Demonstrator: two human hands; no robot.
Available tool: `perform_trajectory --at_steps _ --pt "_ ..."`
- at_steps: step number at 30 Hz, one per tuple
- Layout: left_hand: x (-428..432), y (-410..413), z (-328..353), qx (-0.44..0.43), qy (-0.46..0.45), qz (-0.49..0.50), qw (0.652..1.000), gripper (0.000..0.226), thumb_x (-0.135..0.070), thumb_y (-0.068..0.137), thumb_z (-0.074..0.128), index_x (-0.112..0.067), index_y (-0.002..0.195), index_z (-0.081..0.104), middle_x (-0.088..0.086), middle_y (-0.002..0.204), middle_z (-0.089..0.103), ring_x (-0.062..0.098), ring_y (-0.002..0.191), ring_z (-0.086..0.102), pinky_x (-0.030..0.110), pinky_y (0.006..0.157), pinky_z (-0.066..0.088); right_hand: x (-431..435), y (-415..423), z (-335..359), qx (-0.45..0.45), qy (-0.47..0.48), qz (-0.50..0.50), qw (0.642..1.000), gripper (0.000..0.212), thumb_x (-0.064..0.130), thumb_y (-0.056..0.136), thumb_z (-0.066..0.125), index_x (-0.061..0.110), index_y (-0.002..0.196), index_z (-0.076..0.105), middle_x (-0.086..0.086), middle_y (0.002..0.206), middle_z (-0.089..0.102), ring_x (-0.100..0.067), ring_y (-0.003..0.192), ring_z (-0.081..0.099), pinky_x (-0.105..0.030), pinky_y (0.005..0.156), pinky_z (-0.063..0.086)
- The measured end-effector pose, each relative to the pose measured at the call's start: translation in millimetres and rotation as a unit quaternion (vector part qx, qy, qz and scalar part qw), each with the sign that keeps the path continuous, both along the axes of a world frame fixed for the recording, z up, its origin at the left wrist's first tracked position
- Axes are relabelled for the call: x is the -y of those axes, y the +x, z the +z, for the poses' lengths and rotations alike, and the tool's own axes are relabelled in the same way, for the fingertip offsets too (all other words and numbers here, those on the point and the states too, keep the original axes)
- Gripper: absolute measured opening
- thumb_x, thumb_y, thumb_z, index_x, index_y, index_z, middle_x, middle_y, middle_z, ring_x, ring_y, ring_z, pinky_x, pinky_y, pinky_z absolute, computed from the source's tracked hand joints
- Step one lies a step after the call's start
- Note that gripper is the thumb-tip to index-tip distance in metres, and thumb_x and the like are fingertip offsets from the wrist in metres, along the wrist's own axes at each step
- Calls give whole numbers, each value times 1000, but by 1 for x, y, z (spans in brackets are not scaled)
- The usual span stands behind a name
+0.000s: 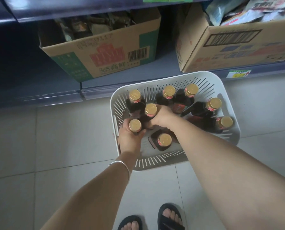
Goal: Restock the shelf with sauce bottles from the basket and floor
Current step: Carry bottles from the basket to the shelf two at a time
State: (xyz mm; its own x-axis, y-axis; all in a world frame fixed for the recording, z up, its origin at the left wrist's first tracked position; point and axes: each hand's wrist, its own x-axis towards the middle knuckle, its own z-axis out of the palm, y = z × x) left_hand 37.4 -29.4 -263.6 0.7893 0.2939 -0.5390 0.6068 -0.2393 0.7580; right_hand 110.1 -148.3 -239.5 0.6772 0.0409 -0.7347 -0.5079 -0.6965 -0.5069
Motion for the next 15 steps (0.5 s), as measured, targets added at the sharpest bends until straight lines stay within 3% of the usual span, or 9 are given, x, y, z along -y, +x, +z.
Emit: perform_trajectory --at_steps 4,7,9,13,15 --pt "4 13 17 -4 37 -46 998 45 -16 68 78 -23 108 60 5 111 65 25 103 60 38 102 43 6 -5 14 32 -23 -16 999 43 12 70 76 20 110 64 -2 105 65 -19 91 58 -22 72 43" --pt "9 22 49 1 57 -53 997 46 -21 66 78 -21 108 61 9 110 65 26 99 62 42 94 49 12 -4 44 25 -19 -43 999 28 8 73 72 10 99 64 -7 89 64 -16 65 57 -21 54 44" --pt "11 24 78 5 54 -53 997 47 -22 66 79 -21 109 60 8 111 65 25 99 62 43 94 50 14 -6 70 21 -13 -68 997 29 7 74 71 5 102 64 -7 85 62 -13 58 54 -19 51 42" --pt "14 27 152 6 44 -63 997 44 -13 69 79 -19 109 60 10 114 64 24 101 62 39 96 48 19 -15 134 38 13 -114 993 30 10 70 72 5 99 64 -11 90 71 -26 81 68 -32 78 57" --pt "16 26 193 9 55 -78 995 39 -12 71 77 -17 106 60 10 112 65 23 98 62 32 92 48 24 -21 170 49 22 -131 990 27 10 70 72 3 96 67 -10 85 70 -21 77 64 -24 73 51"
